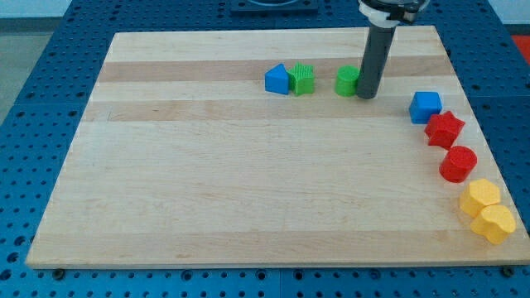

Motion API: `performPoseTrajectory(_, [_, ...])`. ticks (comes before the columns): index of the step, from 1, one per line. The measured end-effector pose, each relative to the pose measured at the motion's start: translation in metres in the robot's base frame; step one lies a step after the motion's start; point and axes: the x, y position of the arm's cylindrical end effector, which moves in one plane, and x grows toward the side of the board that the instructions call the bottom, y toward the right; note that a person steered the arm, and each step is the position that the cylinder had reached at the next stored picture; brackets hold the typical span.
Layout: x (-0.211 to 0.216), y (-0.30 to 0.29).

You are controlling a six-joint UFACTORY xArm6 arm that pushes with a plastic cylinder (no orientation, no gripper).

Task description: Point your arm towards the blue cube

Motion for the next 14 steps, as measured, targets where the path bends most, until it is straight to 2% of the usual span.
performPoseTrajectory(3, [0.000,-0.014])
performPoseTrajectory(7, [0.000,0.134])
performPoseTrajectory(9, [0.015,0.167])
performPoseTrajectory(11, [0.048,0.169])
performPoseTrajectory(14, [0.048,0.126])
